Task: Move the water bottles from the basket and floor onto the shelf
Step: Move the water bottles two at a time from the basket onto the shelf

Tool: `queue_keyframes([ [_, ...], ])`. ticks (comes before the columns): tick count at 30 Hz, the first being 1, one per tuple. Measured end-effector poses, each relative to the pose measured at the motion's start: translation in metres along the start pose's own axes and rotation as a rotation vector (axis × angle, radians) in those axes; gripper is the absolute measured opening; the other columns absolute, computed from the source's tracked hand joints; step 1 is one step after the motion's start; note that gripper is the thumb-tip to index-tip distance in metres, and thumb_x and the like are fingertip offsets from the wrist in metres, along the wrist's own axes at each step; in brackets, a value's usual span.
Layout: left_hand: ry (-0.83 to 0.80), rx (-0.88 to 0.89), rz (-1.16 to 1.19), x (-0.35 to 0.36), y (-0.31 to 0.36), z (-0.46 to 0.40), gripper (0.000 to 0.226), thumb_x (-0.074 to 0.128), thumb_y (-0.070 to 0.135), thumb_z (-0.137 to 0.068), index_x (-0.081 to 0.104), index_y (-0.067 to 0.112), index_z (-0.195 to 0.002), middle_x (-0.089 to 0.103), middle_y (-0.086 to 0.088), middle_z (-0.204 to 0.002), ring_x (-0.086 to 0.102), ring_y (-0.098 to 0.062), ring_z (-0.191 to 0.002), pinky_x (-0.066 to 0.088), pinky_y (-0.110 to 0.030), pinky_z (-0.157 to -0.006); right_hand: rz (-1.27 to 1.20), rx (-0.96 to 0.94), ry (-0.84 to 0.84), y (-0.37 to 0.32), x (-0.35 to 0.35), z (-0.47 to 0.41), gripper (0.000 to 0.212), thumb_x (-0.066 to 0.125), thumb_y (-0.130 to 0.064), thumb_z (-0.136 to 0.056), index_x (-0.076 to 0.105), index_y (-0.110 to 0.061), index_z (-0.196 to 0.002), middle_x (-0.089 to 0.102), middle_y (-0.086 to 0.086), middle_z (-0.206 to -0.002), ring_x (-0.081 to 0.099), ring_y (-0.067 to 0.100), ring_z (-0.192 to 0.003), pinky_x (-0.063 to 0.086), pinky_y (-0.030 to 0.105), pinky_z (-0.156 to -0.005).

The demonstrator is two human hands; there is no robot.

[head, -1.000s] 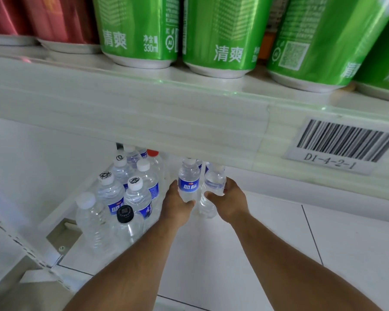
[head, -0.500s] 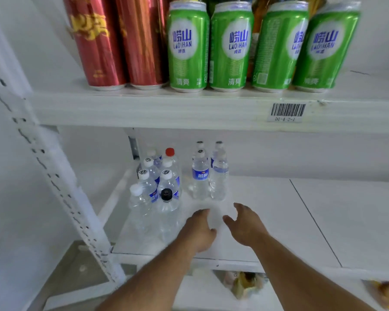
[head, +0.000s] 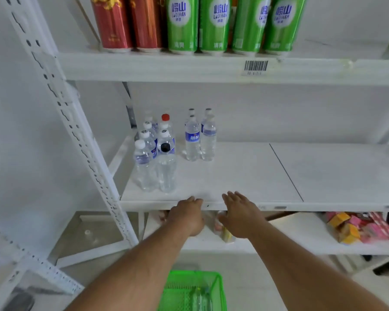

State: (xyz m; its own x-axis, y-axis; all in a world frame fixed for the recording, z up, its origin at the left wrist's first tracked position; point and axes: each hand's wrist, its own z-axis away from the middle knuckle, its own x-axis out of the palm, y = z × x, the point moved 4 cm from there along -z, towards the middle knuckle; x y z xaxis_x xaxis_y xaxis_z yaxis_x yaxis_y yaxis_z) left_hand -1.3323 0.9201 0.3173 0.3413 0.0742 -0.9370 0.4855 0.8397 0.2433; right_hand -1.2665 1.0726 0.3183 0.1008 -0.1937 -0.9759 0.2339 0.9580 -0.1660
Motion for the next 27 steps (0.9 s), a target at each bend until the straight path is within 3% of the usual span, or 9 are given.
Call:
queue_keyframes([
  [5,-0.057,-0.046,-0.004,0.039,0.006,0.038,0.065,0.056,0.038,-0.088,0.035,0.025,-0.148,0.040,0.000,-0.152,0.044,-0.027,-0.134,0.044,-0.042,-0.105,-0.049,-0.034,-0.033,0.003,0.030,0.050,0.071,0.047,-0.055,-0.092,0.034,-0.015,-0.149,0.032,0.006,-0.157,0.025,0.025,-0.146,0.028,0.044,-0.116],
  [9,-0.168,-0.104,0.014,0.092,0.002,0.071,0.070,0.058,0.039,-0.088,0.030,0.026,-0.151,0.035,0.000,-0.156,0.041,-0.028,-0.135,0.041,-0.041,-0.106,-0.152,0.018,-0.137,0.017,0.083,0.092,0.068,0.051,-0.053,-0.092,0.037,-0.013,-0.146,0.040,0.008,-0.151,0.036,0.030,-0.138,0.038,0.044,-0.108],
  [17,-0.358,-0.203,0.086,0.178,-0.038,0.111,0.073,0.059,0.040,-0.090,0.028,0.021,-0.152,0.037,-0.007,-0.155,0.041,-0.030,-0.137,0.040,-0.041,-0.110,-0.195,0.116,-0.367,0.017,0.168,0.136,0.073,0.047,-0.054,-0.095,0.026,-0.014,-0.153,0.031,0.007,-0.158,0.031,0.029,-0.142,0.030,0.039,-0.115],
  [27,-0.515,-0.216,0.174,0.273,-0.127,0.058,0.070,0.057,0.042,-0.089,0.030,0.022,-0.150,0.042,-0.009,-0.150,0.045,-0.031,-0.134,0.041,-0.041,-0.107,-0.180,0.274,-0.527,-0.009,0.274,0.099,0.071,0.046,-0.050,-0.096,0.026,-0.014,-0.153,0.033,0.007,-0.157,0.034,0.028,-0.140,0.030,0.035,-0.114],
])
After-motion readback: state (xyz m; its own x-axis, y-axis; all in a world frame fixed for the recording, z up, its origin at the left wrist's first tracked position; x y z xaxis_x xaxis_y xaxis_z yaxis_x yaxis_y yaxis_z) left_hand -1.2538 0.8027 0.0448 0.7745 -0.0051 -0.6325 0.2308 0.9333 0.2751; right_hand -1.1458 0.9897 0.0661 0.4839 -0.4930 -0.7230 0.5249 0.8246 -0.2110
